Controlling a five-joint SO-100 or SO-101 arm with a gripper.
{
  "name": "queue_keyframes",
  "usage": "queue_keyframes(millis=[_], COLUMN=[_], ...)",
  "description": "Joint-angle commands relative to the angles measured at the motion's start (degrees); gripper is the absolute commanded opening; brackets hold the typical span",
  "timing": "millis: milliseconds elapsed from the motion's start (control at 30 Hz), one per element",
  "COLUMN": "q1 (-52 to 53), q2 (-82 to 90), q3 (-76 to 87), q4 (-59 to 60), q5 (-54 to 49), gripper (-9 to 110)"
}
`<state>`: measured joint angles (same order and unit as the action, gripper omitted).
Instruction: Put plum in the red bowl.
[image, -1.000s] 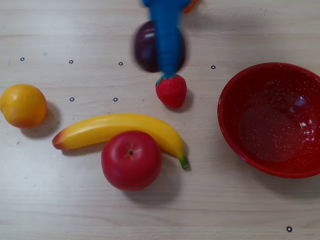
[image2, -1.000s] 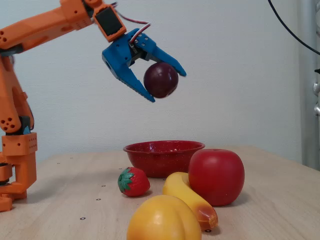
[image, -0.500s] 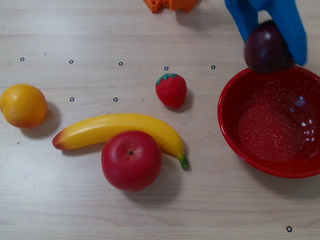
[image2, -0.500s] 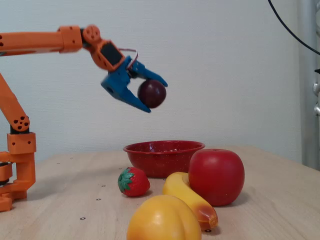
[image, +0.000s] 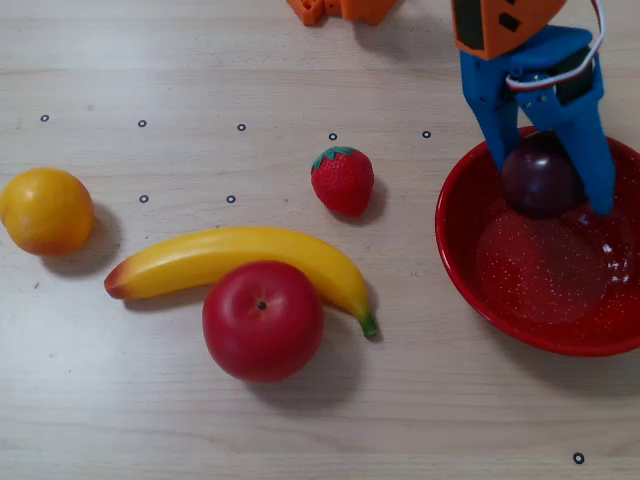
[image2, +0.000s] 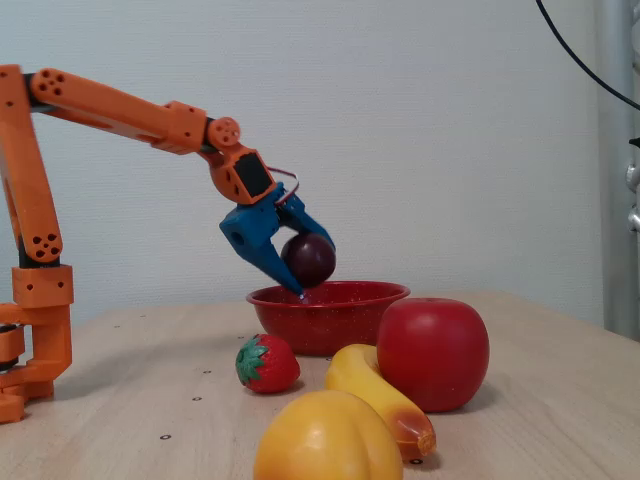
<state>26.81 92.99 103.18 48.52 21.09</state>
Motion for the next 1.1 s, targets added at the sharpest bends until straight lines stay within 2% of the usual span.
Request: queue_keyframes(millis=[0,233,267,367,467,667,833,1067], q1=[2.46,2.29,2.29,2.11,1.93,2.11,1.32,-2.55], q2=[1.23,-4.92,-5.45,-5.98,-6.06,-6.68,-4.75,1.58], q3=[-8.26,-13.27,-13.62,-13.36,-12.92,-13.80,-16.52,-20.30], q4=[2.37,4.04,4.04,3.87,4.13,6.42,7.47,12.22], q5=[0.35,-0.70,-0.70,-0.97,-1.32,-0.09,-1.85,-1.41], gripper=[1,7,10,29,40,46,37,13])
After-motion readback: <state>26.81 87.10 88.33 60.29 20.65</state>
